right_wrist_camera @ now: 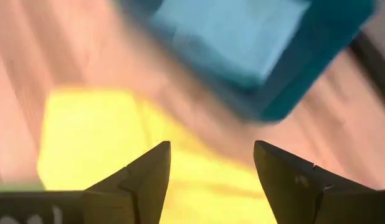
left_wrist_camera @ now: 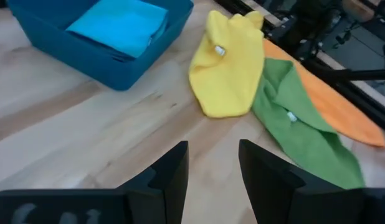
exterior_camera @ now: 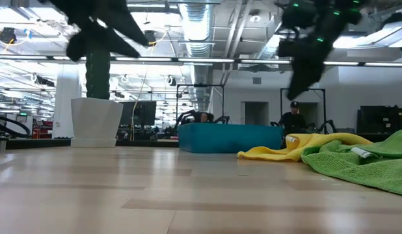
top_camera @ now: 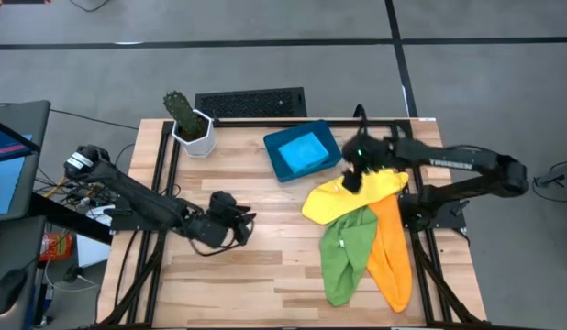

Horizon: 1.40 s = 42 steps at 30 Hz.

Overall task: Fold microfiber towels
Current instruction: Fold the yellow microfiber cloth

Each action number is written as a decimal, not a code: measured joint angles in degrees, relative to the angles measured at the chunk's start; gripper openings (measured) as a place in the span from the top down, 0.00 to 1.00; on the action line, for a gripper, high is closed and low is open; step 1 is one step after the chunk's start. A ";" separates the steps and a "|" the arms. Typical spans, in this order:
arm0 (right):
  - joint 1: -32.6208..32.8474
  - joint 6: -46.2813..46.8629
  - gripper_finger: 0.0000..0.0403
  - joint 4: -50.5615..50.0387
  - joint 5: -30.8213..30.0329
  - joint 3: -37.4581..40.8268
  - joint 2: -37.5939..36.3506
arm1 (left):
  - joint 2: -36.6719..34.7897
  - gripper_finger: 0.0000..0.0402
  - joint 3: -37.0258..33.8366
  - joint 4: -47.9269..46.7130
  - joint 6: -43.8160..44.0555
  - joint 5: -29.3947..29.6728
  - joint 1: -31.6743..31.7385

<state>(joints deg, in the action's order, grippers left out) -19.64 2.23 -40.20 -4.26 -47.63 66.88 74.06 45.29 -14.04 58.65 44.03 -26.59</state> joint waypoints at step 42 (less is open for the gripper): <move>4.91 -4.37 0.37 9.19 0.65 12.17 -2.85 | 49.45 0.96 27.79 18.06 -20.86 -35.87 22.26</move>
<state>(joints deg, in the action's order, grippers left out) -14.74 -2.14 -31.01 -3.61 -35.45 64.03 123.51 73.08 4.02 37.79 8.16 -4.33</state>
